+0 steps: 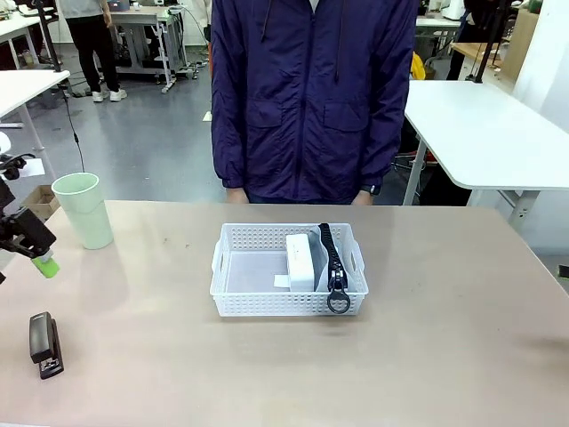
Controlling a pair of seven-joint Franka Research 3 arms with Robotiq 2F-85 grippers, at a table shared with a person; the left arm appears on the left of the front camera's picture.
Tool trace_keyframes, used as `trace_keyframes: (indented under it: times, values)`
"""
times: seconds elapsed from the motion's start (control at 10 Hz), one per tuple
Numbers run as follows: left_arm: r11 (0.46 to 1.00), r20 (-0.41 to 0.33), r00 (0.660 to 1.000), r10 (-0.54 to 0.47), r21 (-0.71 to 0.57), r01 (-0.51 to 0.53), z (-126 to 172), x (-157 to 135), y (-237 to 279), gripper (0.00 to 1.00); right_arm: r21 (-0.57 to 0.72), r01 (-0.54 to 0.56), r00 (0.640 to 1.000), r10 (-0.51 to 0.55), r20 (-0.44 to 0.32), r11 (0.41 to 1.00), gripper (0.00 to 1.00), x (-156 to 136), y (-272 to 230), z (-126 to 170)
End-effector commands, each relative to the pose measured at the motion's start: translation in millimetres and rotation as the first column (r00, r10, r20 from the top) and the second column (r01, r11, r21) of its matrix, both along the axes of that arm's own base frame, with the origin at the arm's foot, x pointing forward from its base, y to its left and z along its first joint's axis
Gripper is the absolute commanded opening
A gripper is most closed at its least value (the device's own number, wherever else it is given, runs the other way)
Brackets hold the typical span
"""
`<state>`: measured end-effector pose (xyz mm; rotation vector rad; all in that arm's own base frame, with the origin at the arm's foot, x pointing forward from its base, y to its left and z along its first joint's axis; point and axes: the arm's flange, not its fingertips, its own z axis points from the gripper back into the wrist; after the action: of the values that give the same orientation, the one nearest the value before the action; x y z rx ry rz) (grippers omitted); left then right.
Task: Efficiently arrange items inside the basket to fit them all.
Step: Pick up the Stapler and place it inside the Organizing basket.
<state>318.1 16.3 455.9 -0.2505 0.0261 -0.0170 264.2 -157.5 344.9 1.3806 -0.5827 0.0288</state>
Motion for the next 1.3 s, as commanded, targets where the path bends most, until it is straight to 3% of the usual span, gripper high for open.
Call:
trace_keyframes:
  times: [0.0,0.3,0.8,0.9,1.2]
  values:
    - [0.998,-0.001,1.000,0.010,0.067,-0.010,-27,-17,-15,1.00,0.017,0.006,1.000,-0.006,0.001,1.000,1.00,-1,1,4]
    - [0.978,-0.032,0.996,-0.079,0.192,0.083,-62,-18,-25,1.00,0.017,0.006,1.000,-0.006,0.001,1.000,1.00,-1,1,4]
    - [0.981,-0.116,0.993,0.000,0.192,0.023,-125,-13,-7,1.00,0.017,0.006,1.000,-0.006,0.001,1.000,1.00,-1,1,4]
    - [0.980,-0.119,0.991,0.058,0.197,-0.034,-131,-11,0,1.00,0.017,0.006,1.000,-0.006,0.001,1.000,1.00,-1,1,4]
    - [0.978,-0.152,0.984,0.088,0.200,-0.057,-137,-7,12,1.00,0.017,0.006,1.000,-0.006,0.001,1.000,1.00,-1,1,4]
